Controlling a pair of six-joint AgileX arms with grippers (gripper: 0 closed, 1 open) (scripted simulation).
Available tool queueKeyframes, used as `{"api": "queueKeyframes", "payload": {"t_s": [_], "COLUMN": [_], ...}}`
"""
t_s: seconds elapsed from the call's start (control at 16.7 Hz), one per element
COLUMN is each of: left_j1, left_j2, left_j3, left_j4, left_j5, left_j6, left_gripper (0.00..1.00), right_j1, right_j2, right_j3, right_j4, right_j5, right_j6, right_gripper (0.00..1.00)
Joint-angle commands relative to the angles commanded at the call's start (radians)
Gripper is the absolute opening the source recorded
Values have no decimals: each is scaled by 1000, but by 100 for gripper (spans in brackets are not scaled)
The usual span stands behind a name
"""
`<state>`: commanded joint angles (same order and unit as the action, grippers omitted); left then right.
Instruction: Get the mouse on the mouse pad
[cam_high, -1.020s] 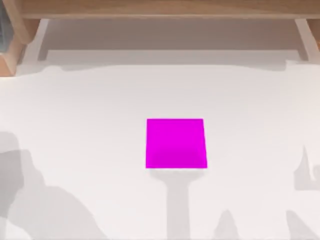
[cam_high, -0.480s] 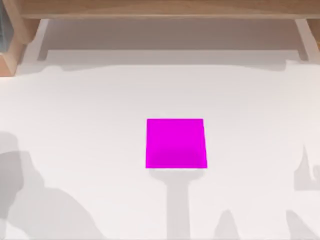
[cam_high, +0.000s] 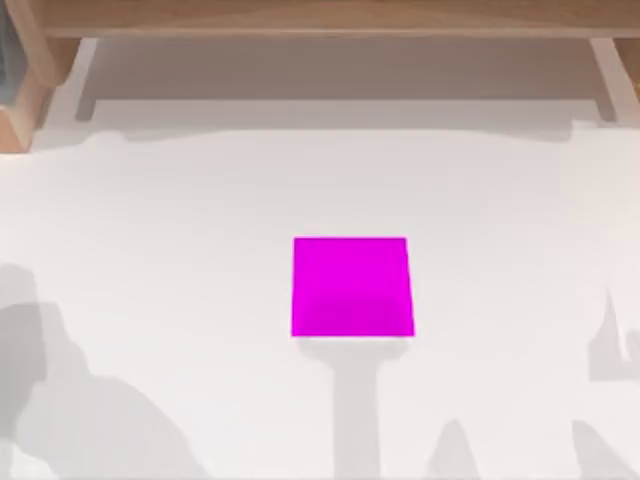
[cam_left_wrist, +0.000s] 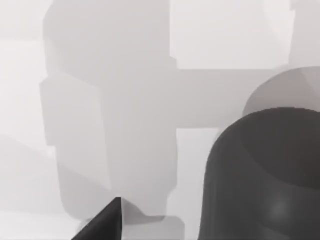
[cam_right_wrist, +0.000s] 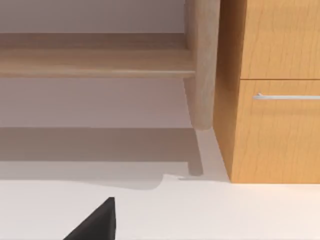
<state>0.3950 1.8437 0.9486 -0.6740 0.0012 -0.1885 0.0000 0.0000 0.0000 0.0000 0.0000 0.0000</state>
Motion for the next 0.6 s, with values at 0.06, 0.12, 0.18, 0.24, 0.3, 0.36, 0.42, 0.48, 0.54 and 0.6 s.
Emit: {"api": "queueKeyframes", "payload": {"t_s": [0.06, 0.12, 0.18, 0.24, 0.3, 0.36, 0.42, 0.48, 0.54, 0.6], "left_j1": [0, 0, 0, 0, 0, 0, 0, 0, 0, 0], "left_j2": [0, 0, 0, 0, 0, 0, 0, 0, 0, 0], "left_j3": [0, 0, 0, 0, 0, 0, 0, 0, 0, 0], "left_j4": [0, 0, 0, 0, 0, 0, 0, 0, 0, 0], "left_j5": [0, 0, 0, 0, 0, 0, 0, 0, 0, 0], "left_j6": [0, 0, 0, 0, 0, 0, 0, 0, 0, 0], "left_gripper": [10, 2, 0, 0, 0, 0, 0, 0, 0, 0], "right_j1": [0, 0, 0, 0, 0, 0, 0, 0, 0, 0], "right_j2": [0, 0, 0, 0, 0, 0, 0, 0, 0, 0], "right_j3": [0, 0, 0, 0, 0, 0, 0, 0, 0, 0], "right_j4": [0, 0, 0, 0, 0, 0, 0, 0, 0, 0], "right_j5": [0, 0, 0, 0, 0, 0, 0, 0, 0, 0], "right_j6": [0, 0, 0, 0, 0, 0, 0, 0, 0, 0], "right_gripper": [100, 100, 100, 100, 100, 100, 100, 100, 100, 100]}}
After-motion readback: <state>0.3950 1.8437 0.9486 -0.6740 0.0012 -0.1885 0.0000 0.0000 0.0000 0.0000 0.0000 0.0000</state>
